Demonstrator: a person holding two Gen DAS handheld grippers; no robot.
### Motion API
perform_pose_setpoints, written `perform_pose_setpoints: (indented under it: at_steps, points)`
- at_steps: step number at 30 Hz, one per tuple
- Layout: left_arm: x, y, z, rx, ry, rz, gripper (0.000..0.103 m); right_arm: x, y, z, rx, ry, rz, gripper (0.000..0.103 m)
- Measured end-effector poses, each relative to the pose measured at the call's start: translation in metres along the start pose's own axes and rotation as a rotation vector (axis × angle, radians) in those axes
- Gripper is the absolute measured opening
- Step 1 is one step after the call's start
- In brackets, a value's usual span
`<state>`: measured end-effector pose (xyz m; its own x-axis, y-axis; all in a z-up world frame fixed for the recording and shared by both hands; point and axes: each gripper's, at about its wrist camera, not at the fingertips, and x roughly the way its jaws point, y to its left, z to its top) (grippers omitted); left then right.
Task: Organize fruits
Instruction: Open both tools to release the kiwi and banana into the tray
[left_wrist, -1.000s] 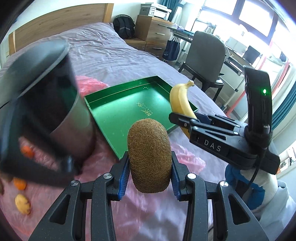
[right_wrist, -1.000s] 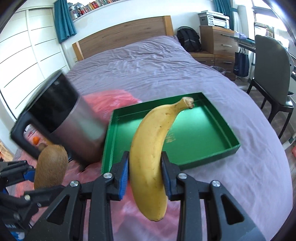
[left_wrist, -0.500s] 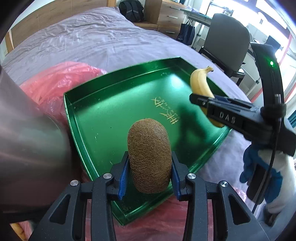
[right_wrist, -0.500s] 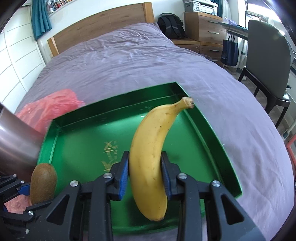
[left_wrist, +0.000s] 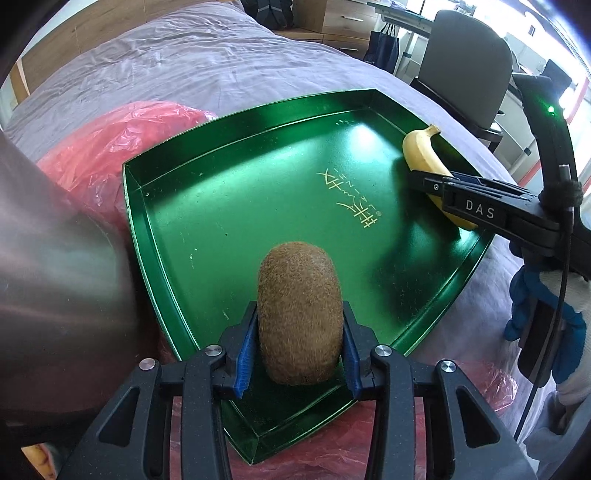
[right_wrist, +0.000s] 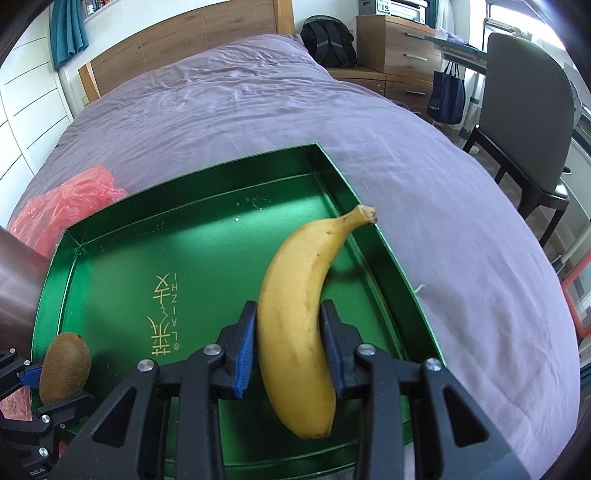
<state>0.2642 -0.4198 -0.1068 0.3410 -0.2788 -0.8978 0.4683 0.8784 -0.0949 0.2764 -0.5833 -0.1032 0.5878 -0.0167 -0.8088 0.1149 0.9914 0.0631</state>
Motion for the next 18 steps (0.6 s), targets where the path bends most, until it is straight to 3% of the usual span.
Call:
perform_pose_setpoints:
  at_steps: [1, 4, 9, 12, 18]
  points:
    - [-0.001, 0.000, -0.001, -0.002, 0.002, 0.001, 0.036, -0.001, -0.001, 0.000, 0.001, 0.003, -0.009, 0.065]
    - [-0.010, -0.002, -0.001, -0.001, -0.014, 0.017, 0.043, -0.008, -0.004, -0.001, 0.011, 0.008, -0.025, 0.086]
    - [-0.041, -0.013, -0.005, 0.026, -0.060, 0.019, 0.050, -0.038, -0.007, -0.004, 0.027, -0.017, -0.037, 0.090]
    - [-0.065, -0.019, -0.013, 0.035, -0.090, 0.005, 0.054, -0.064, -0.005, -0.008, 0.017, -0.042, -0.050, 0.101]
    - [-0.117, -0.022, -0.042, 0.033, -0.137, -0.035, 0.058, -0.123, 0.005, -0.024, 0.020, -0.086, -0.062, 0.103]
